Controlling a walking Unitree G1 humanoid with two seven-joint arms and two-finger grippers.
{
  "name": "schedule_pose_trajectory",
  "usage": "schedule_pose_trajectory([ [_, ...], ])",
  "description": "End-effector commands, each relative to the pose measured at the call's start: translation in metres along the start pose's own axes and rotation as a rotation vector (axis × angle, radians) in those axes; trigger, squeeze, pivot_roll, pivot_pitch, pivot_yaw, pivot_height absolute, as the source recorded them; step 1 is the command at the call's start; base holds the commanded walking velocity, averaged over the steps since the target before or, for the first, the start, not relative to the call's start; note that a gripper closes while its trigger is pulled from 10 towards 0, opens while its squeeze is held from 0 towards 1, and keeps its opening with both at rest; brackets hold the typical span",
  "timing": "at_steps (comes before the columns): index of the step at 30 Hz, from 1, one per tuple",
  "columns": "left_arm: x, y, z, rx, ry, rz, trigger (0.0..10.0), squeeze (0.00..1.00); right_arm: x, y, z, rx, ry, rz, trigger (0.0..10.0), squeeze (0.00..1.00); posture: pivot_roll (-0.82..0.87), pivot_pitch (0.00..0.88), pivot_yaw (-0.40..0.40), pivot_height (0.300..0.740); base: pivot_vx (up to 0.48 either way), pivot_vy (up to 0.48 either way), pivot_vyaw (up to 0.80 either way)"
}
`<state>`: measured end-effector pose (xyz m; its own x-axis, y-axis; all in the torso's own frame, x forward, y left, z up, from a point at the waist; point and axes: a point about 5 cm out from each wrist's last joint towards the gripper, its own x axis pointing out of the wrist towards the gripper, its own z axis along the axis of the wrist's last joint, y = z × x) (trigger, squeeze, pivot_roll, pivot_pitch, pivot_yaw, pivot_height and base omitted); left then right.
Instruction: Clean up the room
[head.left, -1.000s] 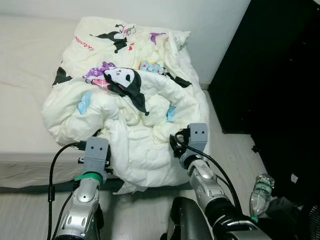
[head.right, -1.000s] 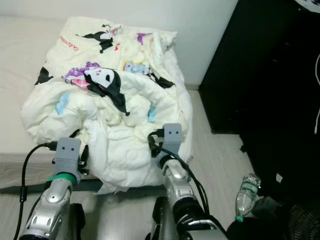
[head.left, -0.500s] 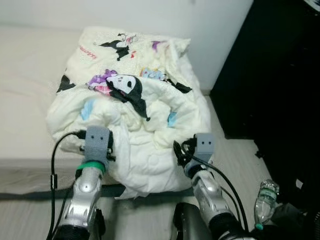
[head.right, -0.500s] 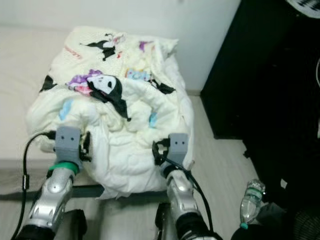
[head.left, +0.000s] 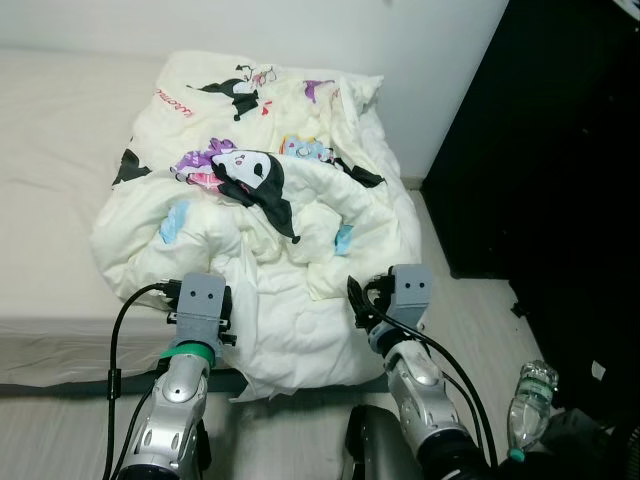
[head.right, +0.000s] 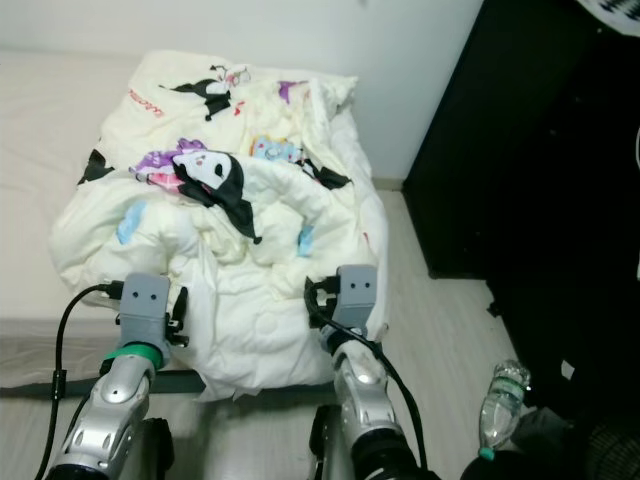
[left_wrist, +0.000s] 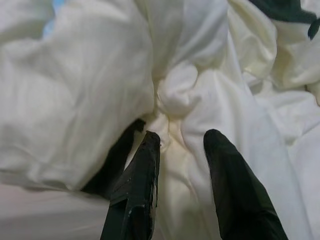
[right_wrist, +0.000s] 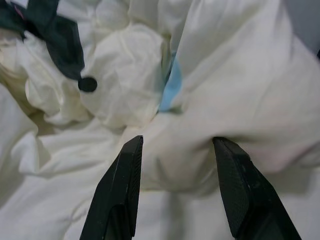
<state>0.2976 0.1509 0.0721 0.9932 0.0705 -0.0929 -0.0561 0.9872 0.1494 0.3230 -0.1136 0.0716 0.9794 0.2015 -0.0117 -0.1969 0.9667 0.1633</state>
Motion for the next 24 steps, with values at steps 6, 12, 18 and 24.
schedule_pose_trajectory([
  [6,0.0002,-0.0023,0.0004,0.010,-0.008,-0.016,10.0,0.00,-0.0023,-0.0010,-0.0009,0.008,-0.001,-0.007,10.0,0.00,0.02,0.013,-0.039,0.646,0.000,0.000,0.00],
  [12,0.0013,-0.0014,0.0019,0.009,-0.014,-0.013,10.0,0.00,-0.0022,-0.0004,0.0007,0.015,-0.008,0.000,10.0,0.00,0.02,0.015,-0.040,0.666,0.000,0.000,0.00],
  [18,0.0019,-0.0007,0.0035,0.007,-0.021,-0.009,10.0,0.00,-0.0018,-0.0007,0.0026,0.022,-0.015,0.002,10.0,0.00,0.02,0.016,-0.041,0.691,0.000,0.000,0.00],
  [24,0.0017,0.0001,0.0041,0.007,-0.023,-0.006,10.0,0.00,-0.0019,-0.0002,0.0029,0.029,-0.020,0.003,10.0,0.00,0.03,0.016,-0.040,0.721,0.000,0.000,0.00],
])
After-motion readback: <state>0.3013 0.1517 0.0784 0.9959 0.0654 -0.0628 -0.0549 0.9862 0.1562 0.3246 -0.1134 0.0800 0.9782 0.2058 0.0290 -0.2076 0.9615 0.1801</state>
